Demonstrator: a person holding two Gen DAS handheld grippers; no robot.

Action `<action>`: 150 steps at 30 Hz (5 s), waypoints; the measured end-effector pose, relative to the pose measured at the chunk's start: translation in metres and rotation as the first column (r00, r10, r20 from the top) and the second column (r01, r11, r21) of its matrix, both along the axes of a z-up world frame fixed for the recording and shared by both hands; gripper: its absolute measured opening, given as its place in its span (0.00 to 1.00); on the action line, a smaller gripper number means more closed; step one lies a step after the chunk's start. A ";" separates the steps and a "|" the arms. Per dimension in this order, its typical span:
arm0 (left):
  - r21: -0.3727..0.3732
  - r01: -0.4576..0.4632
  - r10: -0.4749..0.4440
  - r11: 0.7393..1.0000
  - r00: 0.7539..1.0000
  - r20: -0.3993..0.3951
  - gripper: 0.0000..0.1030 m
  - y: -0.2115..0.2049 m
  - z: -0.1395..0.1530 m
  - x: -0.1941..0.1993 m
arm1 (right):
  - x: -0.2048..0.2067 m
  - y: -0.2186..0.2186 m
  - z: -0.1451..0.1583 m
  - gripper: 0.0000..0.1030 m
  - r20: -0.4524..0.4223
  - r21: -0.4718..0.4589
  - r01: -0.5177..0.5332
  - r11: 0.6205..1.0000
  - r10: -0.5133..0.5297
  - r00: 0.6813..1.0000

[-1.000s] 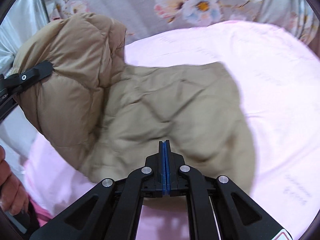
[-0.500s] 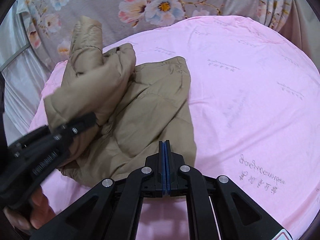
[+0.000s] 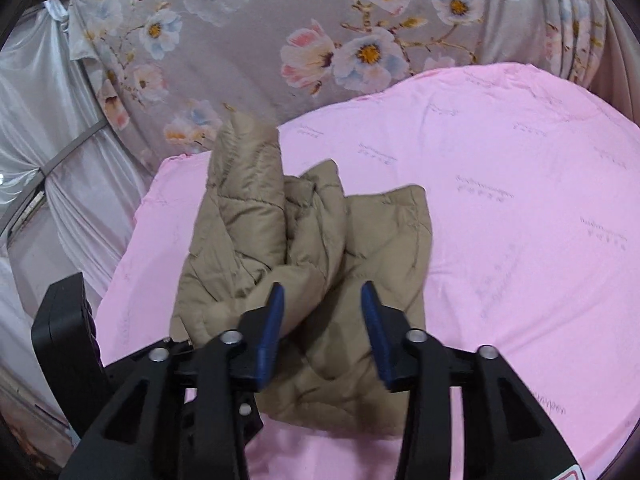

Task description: Fold large clothes

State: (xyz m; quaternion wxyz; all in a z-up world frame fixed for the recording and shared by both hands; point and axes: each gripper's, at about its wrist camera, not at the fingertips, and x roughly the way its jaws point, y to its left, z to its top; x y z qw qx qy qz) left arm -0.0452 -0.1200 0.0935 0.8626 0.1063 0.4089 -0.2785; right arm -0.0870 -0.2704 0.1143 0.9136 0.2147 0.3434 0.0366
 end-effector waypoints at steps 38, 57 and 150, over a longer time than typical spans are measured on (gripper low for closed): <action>-0.009 -0.166 0.166 0.986 0.986 -0.028 0.66 0.024 0.021 0.073 | -0.012 -0.029 -0.088 0.13 -0.148 0.115 0.105 0.988 -0.088 0.985; 0.046 -0.217 0.218 0.975 0.975 -0.040 0.79 0.013 -0.040 0.091 | 0.005 -0.032 -0.126 0.18 -0.154 0.108 0.132 0.985 -0.115 0.981; 0.035 -0.171 0.172 0.985 0.985 -0.012 0.89 -0.040 -0.039 0.161 | 0.040 -0.073 -0.094 0.38 -0.146 0.086 0.311 0.947 -0.297 0.944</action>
